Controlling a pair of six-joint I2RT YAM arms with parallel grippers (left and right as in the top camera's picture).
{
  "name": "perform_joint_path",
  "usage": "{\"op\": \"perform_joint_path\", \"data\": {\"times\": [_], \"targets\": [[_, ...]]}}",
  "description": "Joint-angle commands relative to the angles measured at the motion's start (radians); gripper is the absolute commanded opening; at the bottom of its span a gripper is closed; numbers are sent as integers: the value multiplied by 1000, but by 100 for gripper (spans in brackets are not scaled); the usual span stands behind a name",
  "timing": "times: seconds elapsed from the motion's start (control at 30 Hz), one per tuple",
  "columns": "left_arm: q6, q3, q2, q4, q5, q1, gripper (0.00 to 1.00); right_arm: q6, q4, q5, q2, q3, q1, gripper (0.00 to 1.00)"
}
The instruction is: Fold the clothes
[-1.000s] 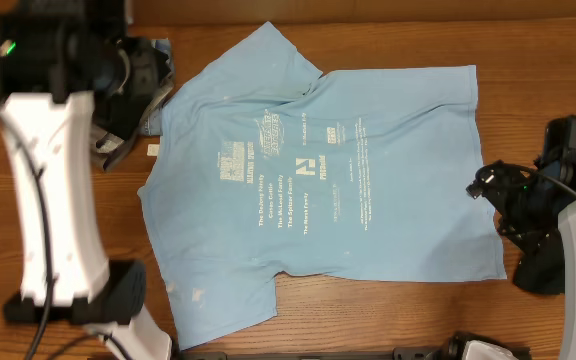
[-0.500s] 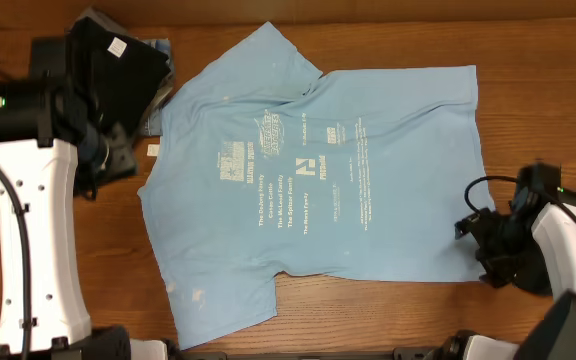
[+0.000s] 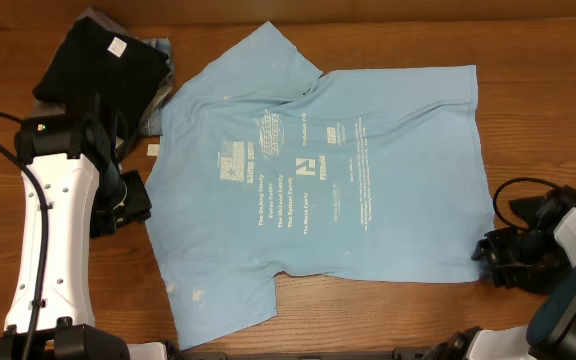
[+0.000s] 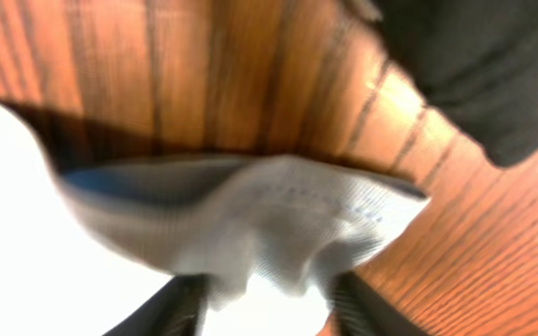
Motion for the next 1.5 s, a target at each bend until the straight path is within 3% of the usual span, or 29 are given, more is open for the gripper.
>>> {"op": "perform_joint_path", "data": {"times": [0.0,0.13,0.4,0.77,1.03,1.23,1.33,1.47], "targets": [[-21,-16,-13,2,29,35,45,-52,-6,17,16,4,-5,16],[2,-16,-19,-13,77,67,45,-67,-101,16,-26,86,-5,5],[12,-85,-31,-16,150,53,45,-126,-238,11,-126,264,8,5],[29,-429,-53,180,366,32,56,-126,-212,-57,-138,275,10,5],[-90,-655,-53,398,343,-1,66,-126,-188,-57,-138,275,10,5],[-216,-786,-51,532,290,-14,67,-126,-184,-79,-138,275,10,5],[-224,-823,-49,560,299,-14,57,-126,-178,-91,-138,275,10,5],[-213,-823,-49,562,301,-14,19,-126,-171,-94,-138,275,10,5]]}}
